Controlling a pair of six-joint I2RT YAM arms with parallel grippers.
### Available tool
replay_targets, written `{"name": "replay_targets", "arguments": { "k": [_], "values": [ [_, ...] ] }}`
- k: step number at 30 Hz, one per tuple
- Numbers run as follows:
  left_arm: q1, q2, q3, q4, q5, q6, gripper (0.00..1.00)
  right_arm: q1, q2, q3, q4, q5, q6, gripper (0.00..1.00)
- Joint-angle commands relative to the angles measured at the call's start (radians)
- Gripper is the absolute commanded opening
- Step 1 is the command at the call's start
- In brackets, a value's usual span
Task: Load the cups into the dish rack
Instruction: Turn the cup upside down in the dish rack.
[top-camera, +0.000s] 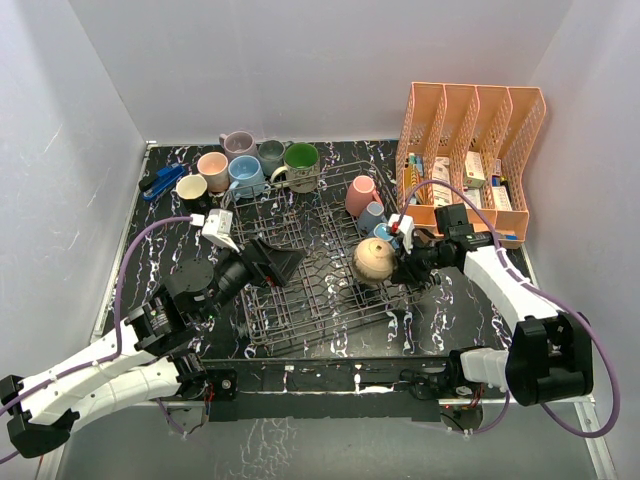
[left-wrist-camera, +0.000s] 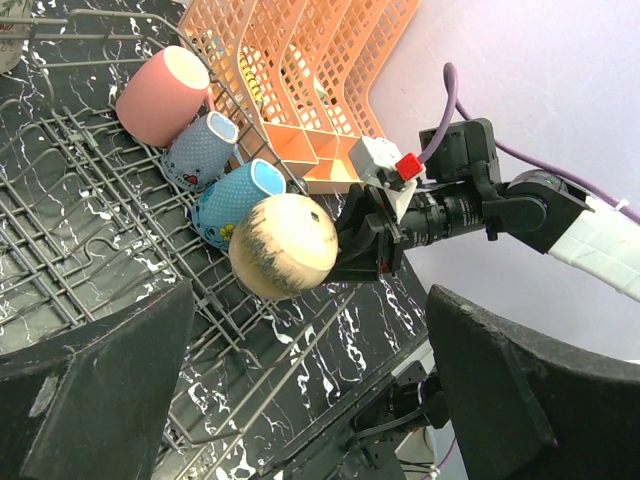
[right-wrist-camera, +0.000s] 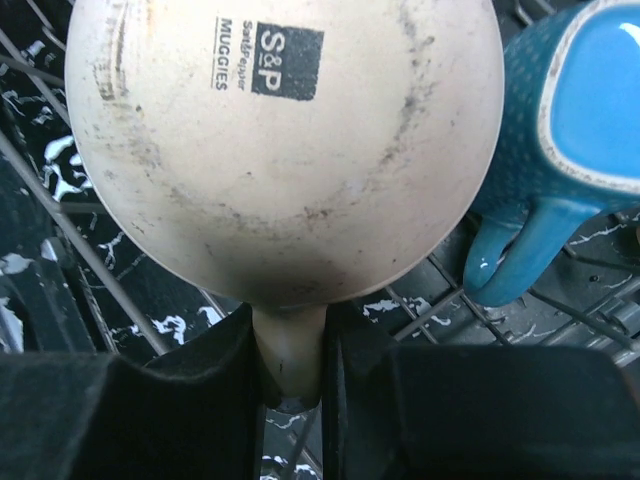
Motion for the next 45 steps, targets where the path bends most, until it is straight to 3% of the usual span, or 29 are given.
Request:
{"name": "replay_targets", "arguments": {
  "k": [1, 24, 45],
  "values": [
    [-0.002, -0.017, -0.005, -0.007, -0.015, 0.001, 0.97, 0.005, 0.005, 0.023, 0.021, 0.012, -0.11, 0.08],
    [-0.002, -0.017, -0.003, -0.017, -0.028, 0.004, 0.97, 0.005, 0.036, -0.021, -0.013, 0.284, -0.32, 0.08],
    [-0.002, -0.004, 0.001, -0.017, -0.025, 0.008, 0.97, 0.006, 0.023, 0.04, -0.113, 0.308, -0.337, 0.19]
  ]
}}
